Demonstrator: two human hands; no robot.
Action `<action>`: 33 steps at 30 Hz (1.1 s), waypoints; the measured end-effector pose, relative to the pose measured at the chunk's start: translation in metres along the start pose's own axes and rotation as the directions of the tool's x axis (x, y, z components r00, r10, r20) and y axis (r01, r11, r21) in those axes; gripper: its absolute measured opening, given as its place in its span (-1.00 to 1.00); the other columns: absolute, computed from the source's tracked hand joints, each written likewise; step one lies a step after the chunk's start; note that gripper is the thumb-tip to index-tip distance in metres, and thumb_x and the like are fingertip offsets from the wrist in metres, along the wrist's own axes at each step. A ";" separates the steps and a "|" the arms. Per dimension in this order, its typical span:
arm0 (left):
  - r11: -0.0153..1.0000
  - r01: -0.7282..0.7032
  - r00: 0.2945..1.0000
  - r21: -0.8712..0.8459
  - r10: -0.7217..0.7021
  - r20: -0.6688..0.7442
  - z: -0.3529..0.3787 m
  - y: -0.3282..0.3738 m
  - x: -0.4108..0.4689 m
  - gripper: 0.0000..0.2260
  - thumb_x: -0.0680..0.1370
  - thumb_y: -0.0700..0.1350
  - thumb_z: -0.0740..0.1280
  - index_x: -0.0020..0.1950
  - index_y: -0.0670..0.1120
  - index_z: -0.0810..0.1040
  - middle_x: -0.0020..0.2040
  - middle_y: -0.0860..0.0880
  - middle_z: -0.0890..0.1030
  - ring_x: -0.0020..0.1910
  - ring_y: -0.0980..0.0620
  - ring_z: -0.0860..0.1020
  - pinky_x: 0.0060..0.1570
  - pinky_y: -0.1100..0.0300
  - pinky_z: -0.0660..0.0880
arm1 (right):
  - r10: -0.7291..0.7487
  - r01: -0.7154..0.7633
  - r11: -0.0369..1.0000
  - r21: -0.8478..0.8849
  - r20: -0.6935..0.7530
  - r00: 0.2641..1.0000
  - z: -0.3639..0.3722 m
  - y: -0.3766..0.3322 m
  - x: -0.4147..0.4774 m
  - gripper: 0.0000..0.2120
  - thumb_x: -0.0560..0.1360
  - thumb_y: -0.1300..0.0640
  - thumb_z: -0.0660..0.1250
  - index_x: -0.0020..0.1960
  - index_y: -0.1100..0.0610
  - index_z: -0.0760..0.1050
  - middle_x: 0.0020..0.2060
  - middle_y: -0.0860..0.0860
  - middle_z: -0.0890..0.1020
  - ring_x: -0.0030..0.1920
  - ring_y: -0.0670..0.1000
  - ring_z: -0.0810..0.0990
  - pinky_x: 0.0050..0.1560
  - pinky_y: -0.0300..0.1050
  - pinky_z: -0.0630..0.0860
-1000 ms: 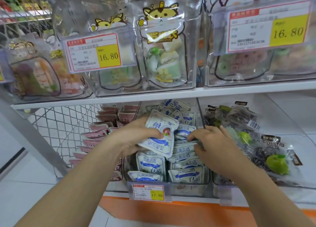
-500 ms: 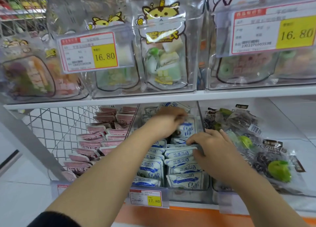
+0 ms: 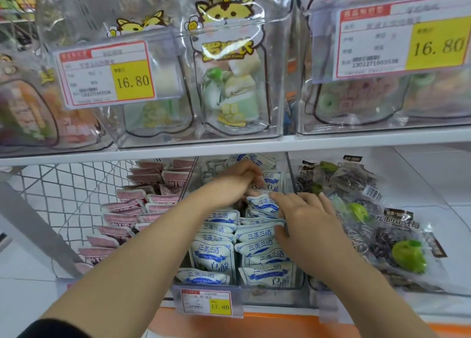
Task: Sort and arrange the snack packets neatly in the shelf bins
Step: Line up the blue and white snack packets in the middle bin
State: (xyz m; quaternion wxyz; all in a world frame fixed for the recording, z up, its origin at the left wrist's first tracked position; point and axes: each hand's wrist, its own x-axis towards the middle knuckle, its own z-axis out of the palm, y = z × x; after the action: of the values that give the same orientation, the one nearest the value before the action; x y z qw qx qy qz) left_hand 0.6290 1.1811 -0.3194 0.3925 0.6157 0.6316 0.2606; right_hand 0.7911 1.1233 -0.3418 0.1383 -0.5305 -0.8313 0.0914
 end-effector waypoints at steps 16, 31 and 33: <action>0.597 -0.201 0.977 0.777 0.061 0.206 0.006 -0.009 0.057 -0.87 0.53 -0.07 0.33 0.07 0.05 0.57 0.05 0.08 0.60 0.02 0.06 0.53 -0.05 0.21 0.36 | -0.009 0.009 0.998 0.057 -0.003 1.000 -0.003 0.004 0.000 -0.47 0.53 0.05 0.16 0.46 -0.20 0.11 0.24 -0.22 0.42 0.38 -0.05 0.21 0.50 0.02 -0.10; 0.787 -0.262 0.959 0.559 0.146 0.245 -0.009 -0.004 -0.002 -0.72 0.63 0.05 0.09 0.23 -0.04 0.44 -0.03 0.08 0.52 -0.04 0.06 0.49 -0.09 0.20 0.39 | -0.051 0.055 0.995 0.079 -0.058 0.997 0.004 0.006 -0.002 -0.54 0.52 0.04 0.21 0.41 -0.12 0.29 0.25 -0.18 0.45 0.37 0.01 0.25 0.47 0.02 -0.05; 0.806 -0.264 0.948 0.530 0.116 0.296 -0.005 -0.009 -0.013 -0.69 0.64 0.04 0.07 0.33 0.01 0.40 0.03 0.06 0.55 -0.02 0.06 0.52 -0.05 0.17 0.46 | -0.059 0.074 0.985 0.158 -0.102 0.993 0.005 0.007 -0.002 -0.59 0.47 0.10 0.28 0.32 -0.06 0.44 0.19 -0.14 0.52 0.29 0.04 0.37 0.45 0.03 0.02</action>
State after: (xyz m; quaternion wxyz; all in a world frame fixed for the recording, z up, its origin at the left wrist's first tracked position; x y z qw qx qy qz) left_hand 0.6187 1.1687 -0.3212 0.2413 0.7920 0.5604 0.0218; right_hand 0.7963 1.1245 -0.3491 0.2239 -0.4932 -0.8308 0.1281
